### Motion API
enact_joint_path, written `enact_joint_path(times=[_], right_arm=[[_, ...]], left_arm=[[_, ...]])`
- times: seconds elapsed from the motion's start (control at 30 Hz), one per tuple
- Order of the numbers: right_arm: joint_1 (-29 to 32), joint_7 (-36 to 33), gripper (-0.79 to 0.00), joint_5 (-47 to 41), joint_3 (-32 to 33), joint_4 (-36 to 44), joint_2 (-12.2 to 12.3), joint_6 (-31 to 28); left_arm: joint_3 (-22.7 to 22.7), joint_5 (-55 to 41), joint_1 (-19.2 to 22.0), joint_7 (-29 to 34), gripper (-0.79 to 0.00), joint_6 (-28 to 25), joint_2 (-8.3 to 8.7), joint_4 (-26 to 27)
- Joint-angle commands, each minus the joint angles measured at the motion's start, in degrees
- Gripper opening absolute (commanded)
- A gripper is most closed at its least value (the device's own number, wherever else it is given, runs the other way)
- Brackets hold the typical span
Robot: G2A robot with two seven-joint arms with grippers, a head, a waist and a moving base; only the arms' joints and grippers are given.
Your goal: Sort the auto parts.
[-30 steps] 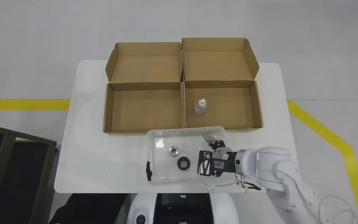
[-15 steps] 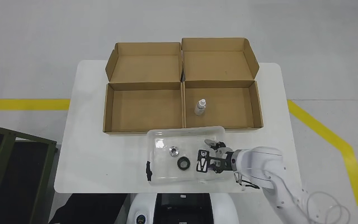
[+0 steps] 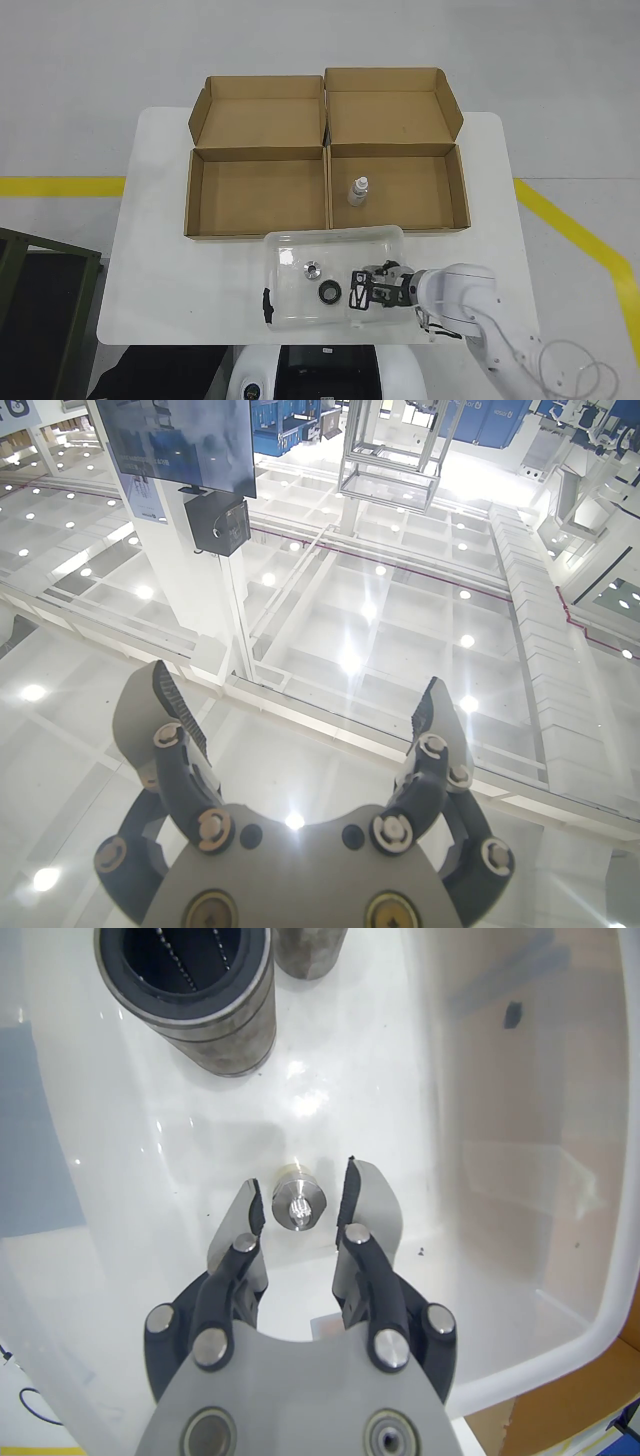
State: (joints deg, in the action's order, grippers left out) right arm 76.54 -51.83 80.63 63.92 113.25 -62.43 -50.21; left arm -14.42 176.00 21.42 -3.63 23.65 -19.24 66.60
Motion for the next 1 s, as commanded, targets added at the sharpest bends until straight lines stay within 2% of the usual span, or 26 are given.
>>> enact_joint_path(times=[0.0, 0.03, 0.07, 0.5, 0.63, 0.87, 0.97], right_arm=[[-0.01, 0.05, -0.674, -0.06, -0.16, 0.17, 0.09, 0.02], [-0.02, 0.11, -0.76, -0.15, -0.18, 0.28, 0.13, 0.03], [-0.03, 0.24, -0.785, -0.26, -0.21, 0.49, 0.18, -0.04], [2.49, 4.59, -0.785, -2.41, 3.15, 8.37, 1.17, 1.95], [3.54, 11.5, -0.785, -3.7, 5.56, 10.62, 1.48, 2.18], [6.32, 30.26, -0.785, -6.58, 8.12, 11.59, 1.49, 5.36], [7.39, 39.88, -0.785, -13.08, 9.5, 9.08, 1.23, 7.74]], left_arm=[[0.0, 0.0, 0.0, 0.0, 0.0, 0.0, 0.0, 0.0], [0.0, 0.0, 0.0, 0.0, 0.0, 0.0, 0.0, 0.0], [0.0, 0.0, 0.0, 0.0, 0.0, 0.0, 0.0, 0.0], [0.0, 0.0, 0.0, 0.0, 0.0, 0.0, 0.0, 0.0], [0.0, 0.0, 0.0, 0.0, 0.0, 0.0, 0.0, 0.0], [0.0, 0.0, 0.0, 0.0, 0.0, 0.0, 0.0, 0.0], [0.0, 0.0, 0.0, 0.0, 0.0, 0.0, 0.0, 0.0]])
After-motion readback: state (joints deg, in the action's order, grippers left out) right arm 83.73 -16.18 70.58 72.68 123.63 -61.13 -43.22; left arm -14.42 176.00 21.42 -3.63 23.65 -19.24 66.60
